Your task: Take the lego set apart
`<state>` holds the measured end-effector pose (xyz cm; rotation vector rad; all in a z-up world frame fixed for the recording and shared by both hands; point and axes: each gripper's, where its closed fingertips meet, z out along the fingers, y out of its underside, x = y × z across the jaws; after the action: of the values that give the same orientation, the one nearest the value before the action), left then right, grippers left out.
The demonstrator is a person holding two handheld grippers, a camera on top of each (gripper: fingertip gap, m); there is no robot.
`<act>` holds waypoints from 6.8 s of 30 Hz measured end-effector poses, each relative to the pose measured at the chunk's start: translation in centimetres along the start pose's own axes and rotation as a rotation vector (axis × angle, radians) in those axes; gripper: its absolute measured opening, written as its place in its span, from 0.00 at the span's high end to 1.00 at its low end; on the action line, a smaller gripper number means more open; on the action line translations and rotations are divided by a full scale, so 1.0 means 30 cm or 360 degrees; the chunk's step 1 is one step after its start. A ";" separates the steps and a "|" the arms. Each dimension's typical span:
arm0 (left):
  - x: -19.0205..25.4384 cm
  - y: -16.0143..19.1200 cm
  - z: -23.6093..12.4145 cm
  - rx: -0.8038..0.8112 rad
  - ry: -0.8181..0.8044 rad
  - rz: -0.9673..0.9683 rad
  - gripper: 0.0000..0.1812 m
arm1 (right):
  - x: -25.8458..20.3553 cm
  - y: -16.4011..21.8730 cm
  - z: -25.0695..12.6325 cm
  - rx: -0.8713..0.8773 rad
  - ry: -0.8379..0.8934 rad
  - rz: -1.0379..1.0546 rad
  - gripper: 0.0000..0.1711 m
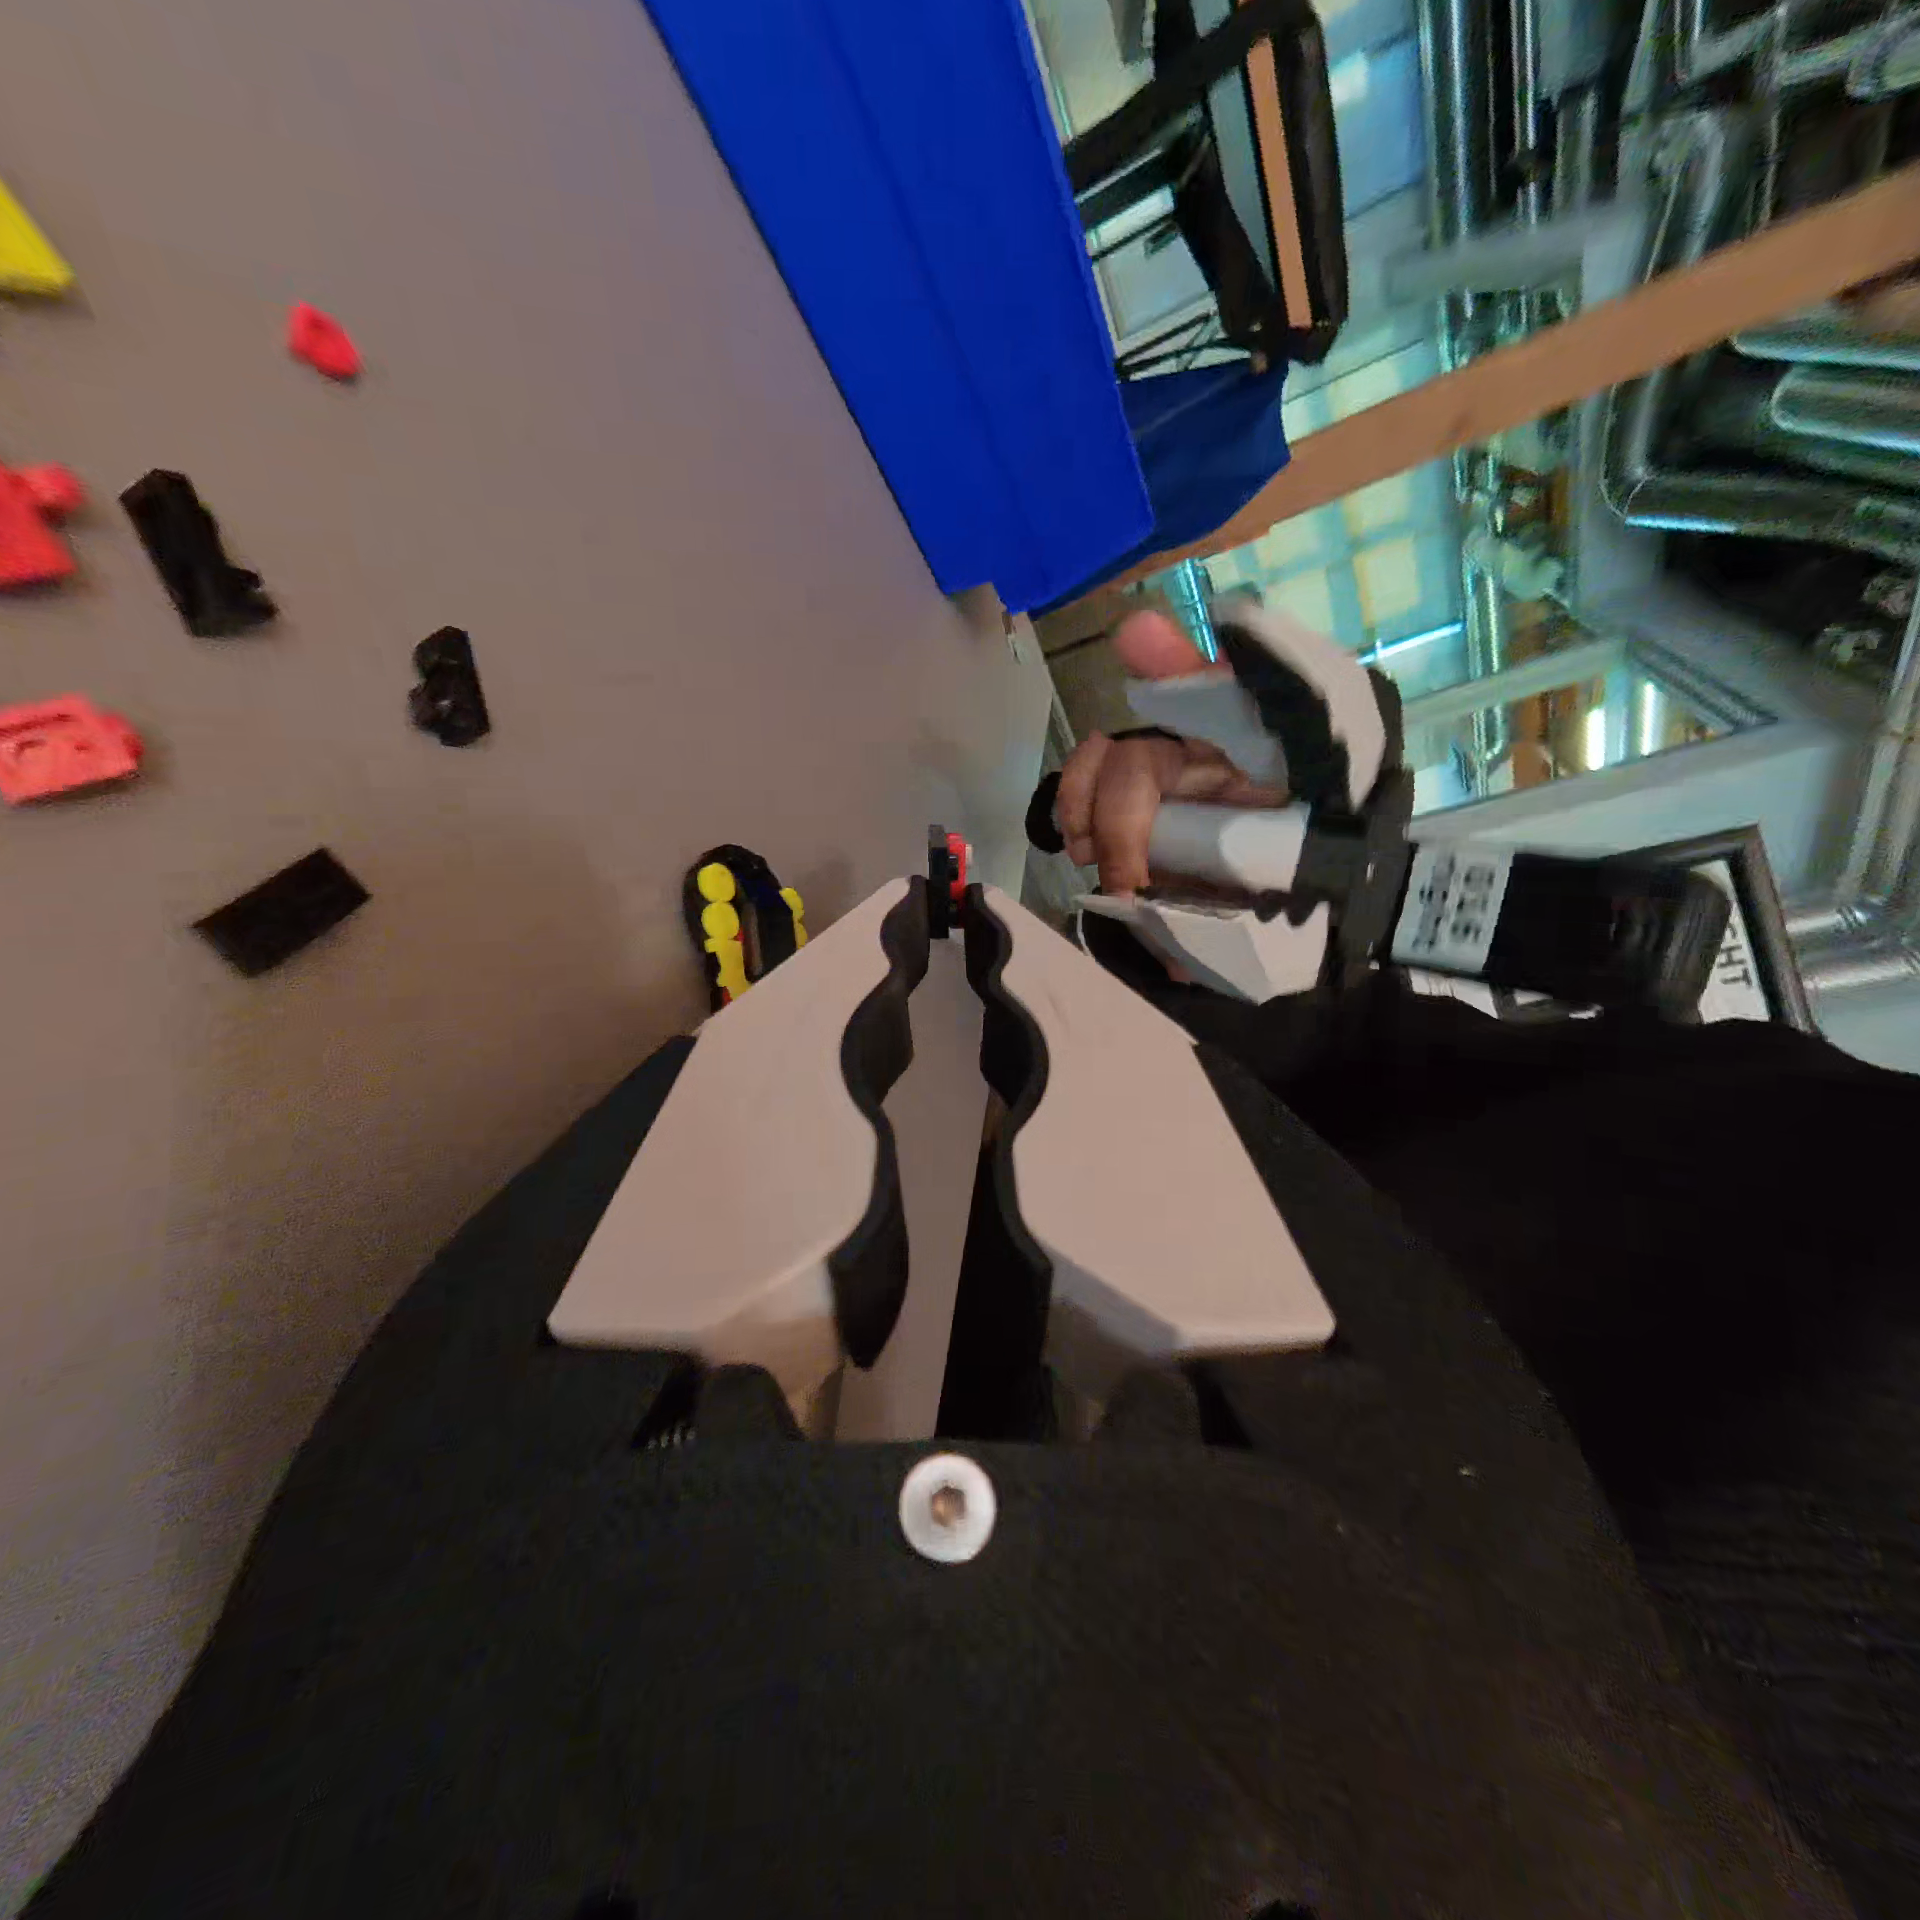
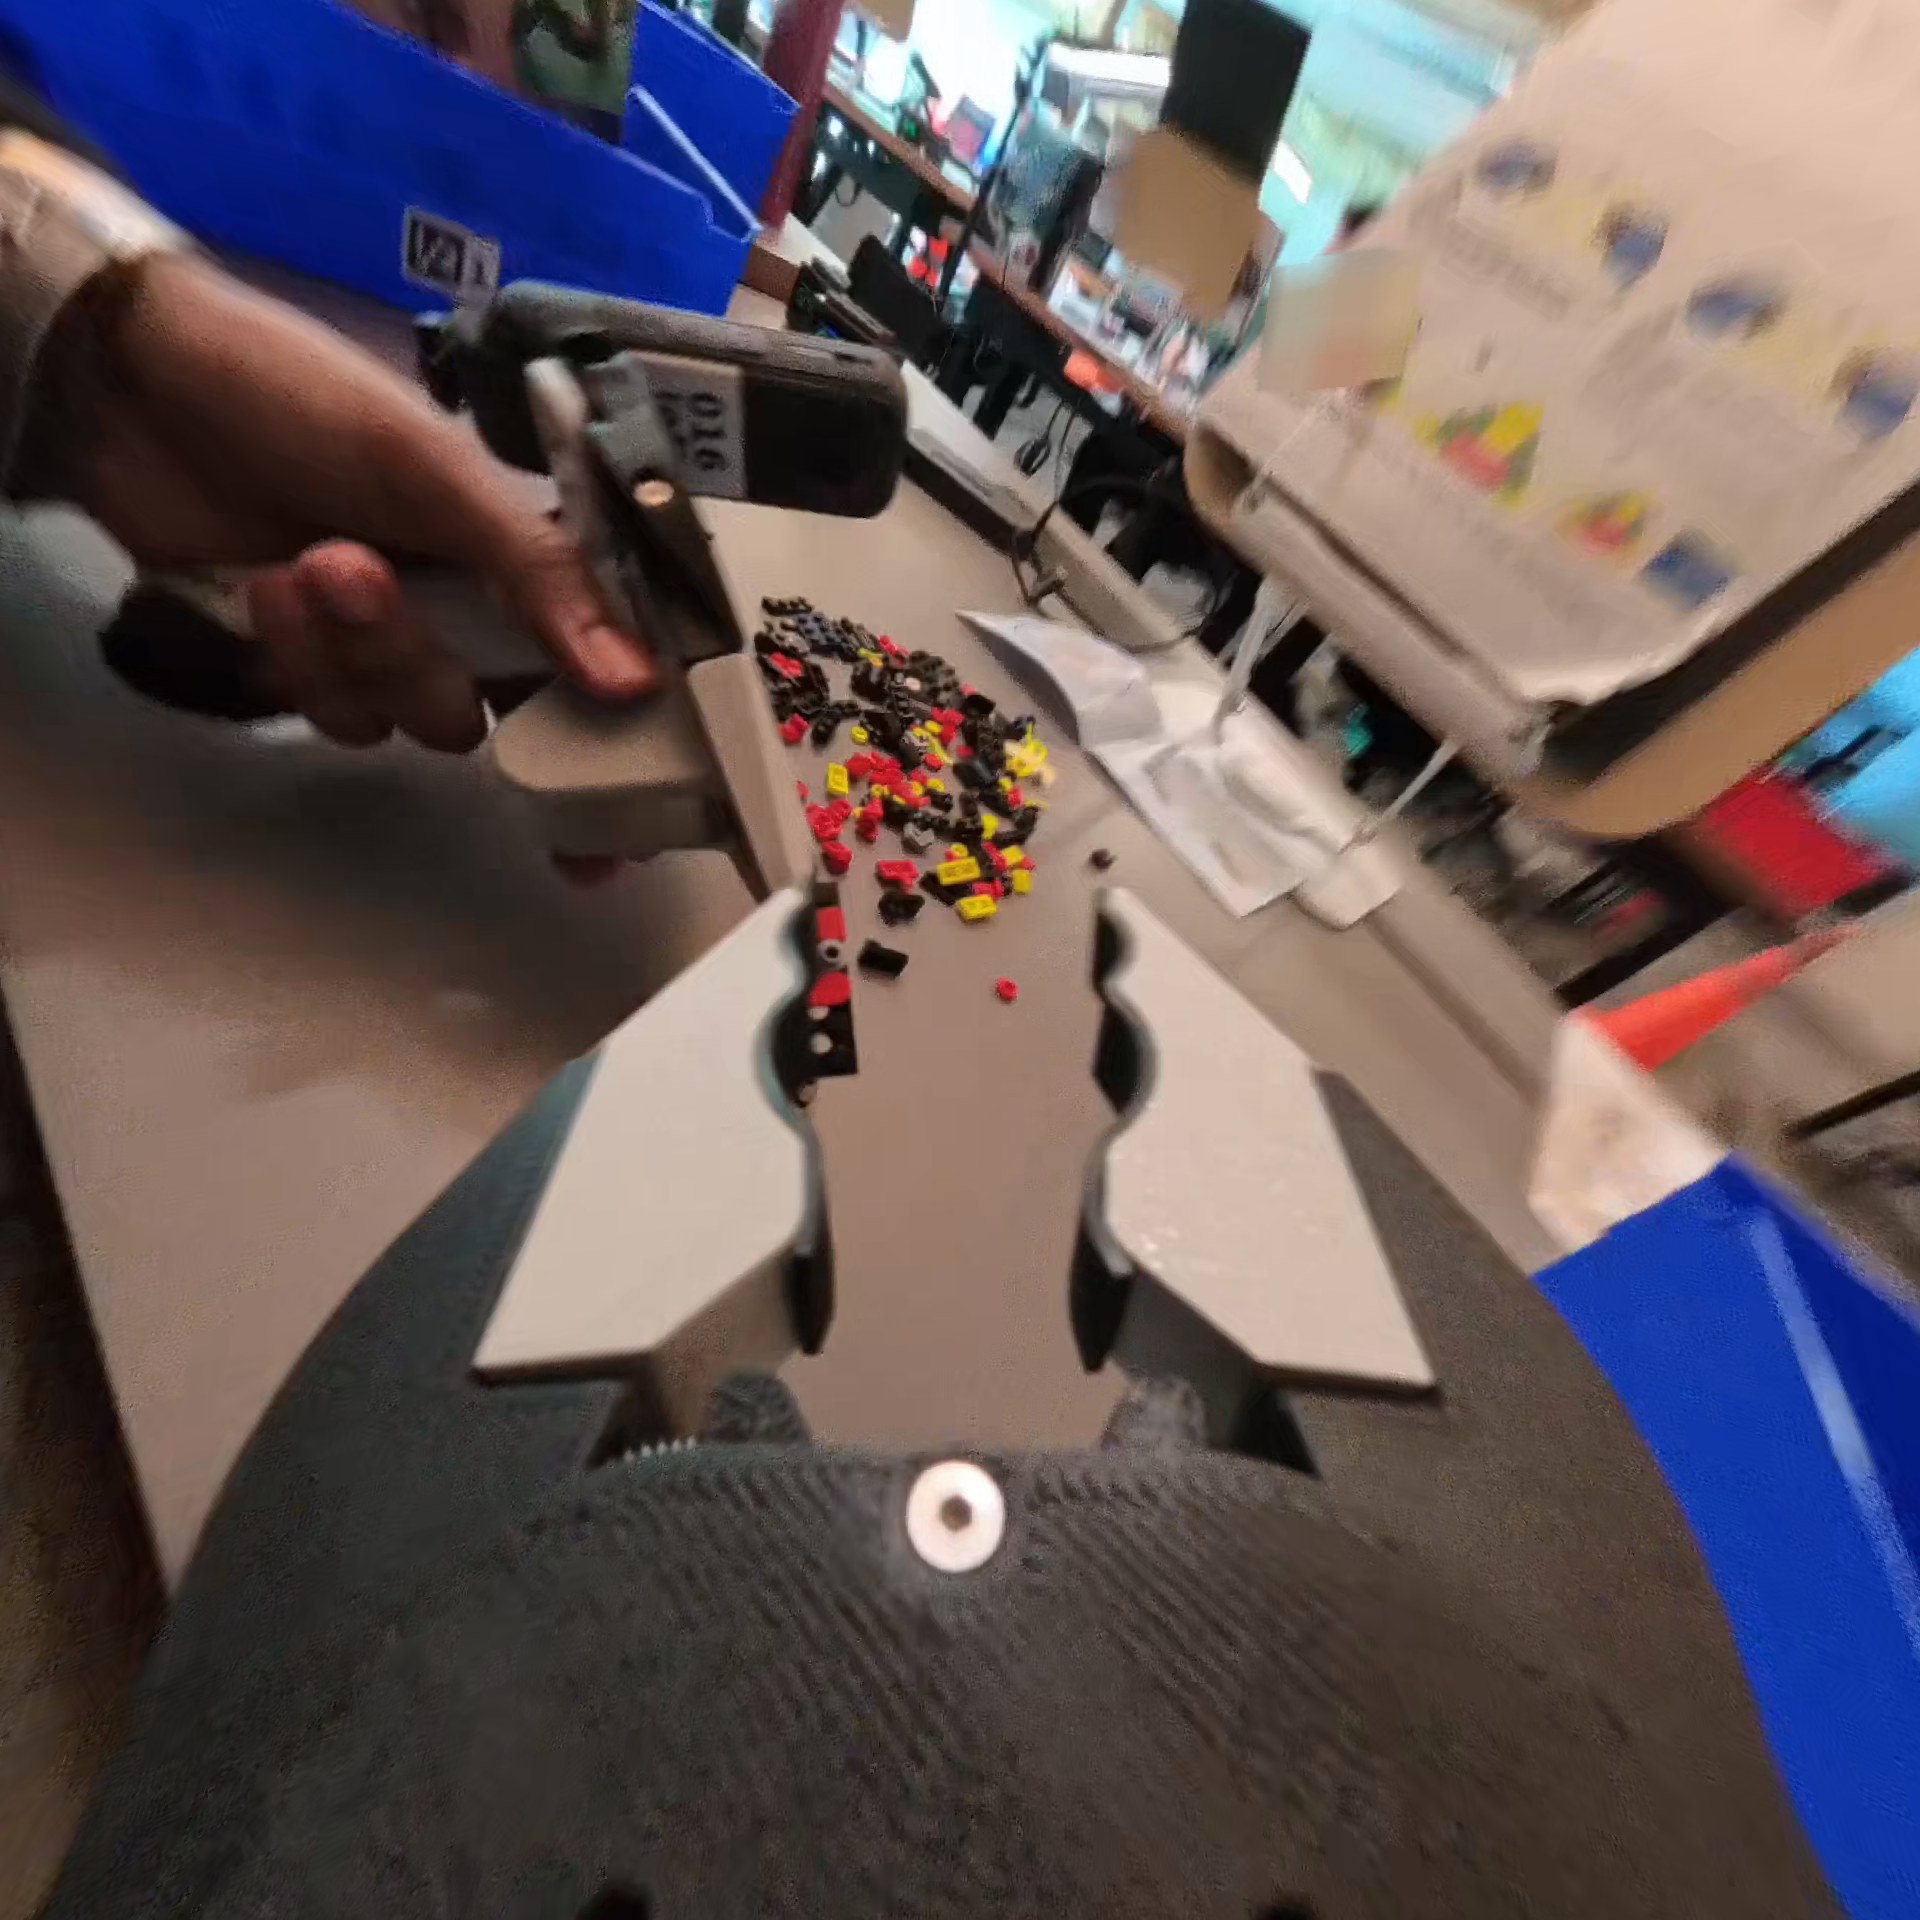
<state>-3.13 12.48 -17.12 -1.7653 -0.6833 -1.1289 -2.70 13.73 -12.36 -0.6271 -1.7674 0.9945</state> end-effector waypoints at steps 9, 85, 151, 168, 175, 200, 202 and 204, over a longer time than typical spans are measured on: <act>0.060 0.026 0.020 -0.0044 0.0081 0.0056 0.99 | -0.100 0.041 0.008 -0.0144 -0.0276 0.0065 0.88; 0.038 -0.042 -0.030 0.0088 0.0064 0.0084 0.98 | -0.523 0.211 -0.343 -0.0963 -0.0971 0.0743 0.97; 0.484 0.749 -0.182 0.0294 0.0023 0.0264 0.98 | -1.102 0.116 -0.734 -0.1206 -0.1059 0.0246 1.00; 0.489 0.752 -0.196 0.0331 0.0081 0.0198 0.98 | -1.177 -0.056 -0.877 -0.1059 -0.0871 0.0594 0.82; 0.487 0.795 -0.198 0.0331 0.0091 0.0160 0.98 | -1.316 -0.191 -1.048 -0.1013 -0.1337 0.1392 0.91; 0.486 1.137 -0.104 0.0292 -0.0375 0.0555 0.98 | -0.954 -0.013 -1.359 -0.0642 0.0074 0.0796 0.85; 0.512 1.166 -0.073 0.0204 -0.0333 0.0647 0.98 | -0.821 -0.058 -1.414 -0.0566 0.0383 0.0577 0.92; 0.526 1.205 -0.039 0.0113 -0.0314 0.0702 0.98 | -0.741 -0.085 -1.469 -0.0502 0.0589 0.0466 0.91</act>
<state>32.38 -4.71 -16.88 -1.8627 -0.4109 -0.6316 46.60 10.28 -12.91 -1.2162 -1.5348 0.7320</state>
